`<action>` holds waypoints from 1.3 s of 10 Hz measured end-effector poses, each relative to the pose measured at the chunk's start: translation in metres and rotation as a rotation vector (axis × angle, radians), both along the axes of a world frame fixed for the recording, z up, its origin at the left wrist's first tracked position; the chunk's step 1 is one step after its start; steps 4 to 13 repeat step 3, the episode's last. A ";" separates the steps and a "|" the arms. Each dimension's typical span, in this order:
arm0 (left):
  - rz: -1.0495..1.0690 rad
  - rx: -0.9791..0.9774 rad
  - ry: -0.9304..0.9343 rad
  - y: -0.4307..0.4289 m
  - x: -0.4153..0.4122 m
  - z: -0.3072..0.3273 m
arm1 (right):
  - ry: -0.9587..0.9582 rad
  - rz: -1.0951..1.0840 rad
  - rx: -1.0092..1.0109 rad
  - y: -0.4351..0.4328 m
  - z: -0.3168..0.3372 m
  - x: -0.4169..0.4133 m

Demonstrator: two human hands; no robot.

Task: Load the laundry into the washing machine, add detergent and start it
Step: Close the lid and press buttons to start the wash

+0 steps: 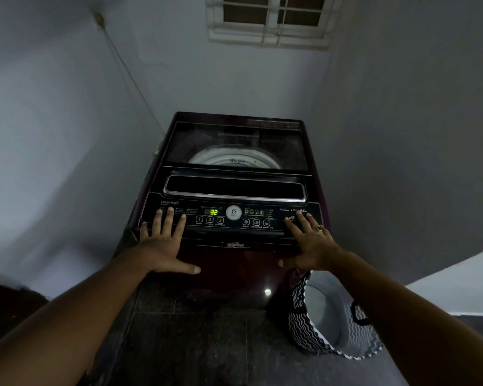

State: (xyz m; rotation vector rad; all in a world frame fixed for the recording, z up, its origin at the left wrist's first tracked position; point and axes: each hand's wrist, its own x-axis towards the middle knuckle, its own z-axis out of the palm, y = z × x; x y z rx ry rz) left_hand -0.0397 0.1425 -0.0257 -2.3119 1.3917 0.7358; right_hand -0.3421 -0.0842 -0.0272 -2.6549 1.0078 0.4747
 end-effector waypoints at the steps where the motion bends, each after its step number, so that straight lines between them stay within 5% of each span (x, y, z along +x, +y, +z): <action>1: 0.004 0.002 0.009 0.000 0.002 0.003 | 0.026 -0.003 -0.012 0.002 0.003 0.002; 13: -0.010 -0.029 0.022 -0.001 0.006 0.027 | 0.080 0.028 -0.002 0.001 0.027 0.007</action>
